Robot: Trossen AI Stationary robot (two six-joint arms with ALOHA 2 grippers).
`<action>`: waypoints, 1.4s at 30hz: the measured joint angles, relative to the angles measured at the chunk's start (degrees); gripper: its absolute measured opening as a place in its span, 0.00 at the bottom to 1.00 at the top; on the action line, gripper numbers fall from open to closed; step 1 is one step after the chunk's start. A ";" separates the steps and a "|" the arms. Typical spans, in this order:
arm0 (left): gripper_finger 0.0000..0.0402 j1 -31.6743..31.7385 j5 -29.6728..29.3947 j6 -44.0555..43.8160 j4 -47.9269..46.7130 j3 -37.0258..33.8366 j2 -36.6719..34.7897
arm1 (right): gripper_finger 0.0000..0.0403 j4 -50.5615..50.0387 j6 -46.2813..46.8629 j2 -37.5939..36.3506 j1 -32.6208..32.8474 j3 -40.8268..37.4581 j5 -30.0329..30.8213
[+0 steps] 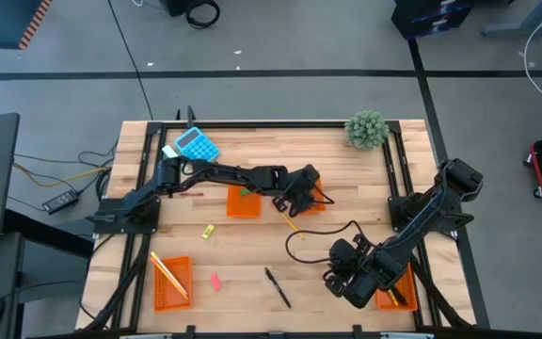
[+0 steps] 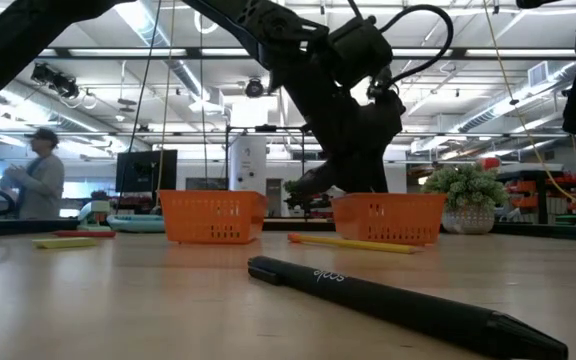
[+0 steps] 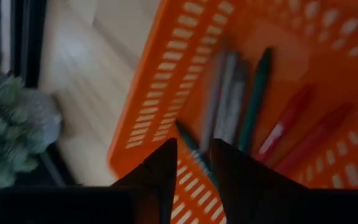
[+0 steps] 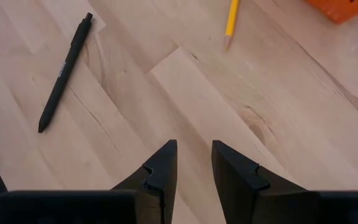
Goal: Sort crayons/erasers/pens/pencils in bins
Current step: Put the red crayon into the top right orange bin
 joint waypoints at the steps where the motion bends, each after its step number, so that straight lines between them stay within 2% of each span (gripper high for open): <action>1: 0.29 -0.23 -1.87 -0.38 0.18 0.00 0.00 | 0.26 0.02 0.01 0.00 0.00 0.00 0.28; 6: 0.34 -1.32 -12.40 -2.25 -0.62 -0.02 -1.56 | 0.26 0.04 1.11 0.00 0.85 0.00 0.39; 9: 0.34 -1.69 -13.41 -2.41 -3.06 -0.02 -4.61 | 0.26 -0.08 0.29 0.00 1.51 0.00 1.42; 11: 0.33 -1.75 -13.36 -3.19 -4.54 -0.02 -7.35 | 0.26 -0.24 -0.62 0.00 2.08 -0.05 5.49; 13: 0.32 -1.47 -12.46 -5.24 -6.52 -0.02 -10.40 | 0.26 -0.16 -0.79 0.00 2.81 -0.57 12.51; 16: 0.29 -0.36 -7.59 -10.66 -11.74 -0.02 -15.92 | 0.26 -0.14 -0.81 -0.02 3.49 -1.63 22.32; 20: 0.26 2.56 2.53 -19.61 -22.83 -0.01 -23.21 | 0.26 1.93 -0.87 0.00 3.00 -4.37 30.14; 23: 0.23 5.39 3.67 -25.08 -34.31 0.04 -26.90 | 0.26 7.75 -2.26 0.00 2.21 -8.48 34.33; 28: 0.18 8.33 2.84 -35.24 -53.60 -0.04 -30.97 | 0.26 23.34 -5.98 0.00 1.15 -17.38 33.39; 34: 0.15 9.16 1.32 -45.85 -69.71 -0.56 -32.06 | 0.26 30.29 -3.10 0.00 0.64 -21.99 30.12; 36: 0.14 9.46 1.24 -48.08 -70.11 -2.36 -32.28 | 0.26 30.89 -3.66 0.00 0.75 -22.01 30.16; 39: 0.14 9.36 6.04 -46.64 -69.04 -7.68 -34.62 | 0.26 33.21 -7.23 0.00 0.69 -22.01 30.30; 42: 0.13 9.20 8.92 -44.99 -65.52 -15.83 -38.33 | 0.26 35.57 -11.40 0.00 0.35 -22.03 30.38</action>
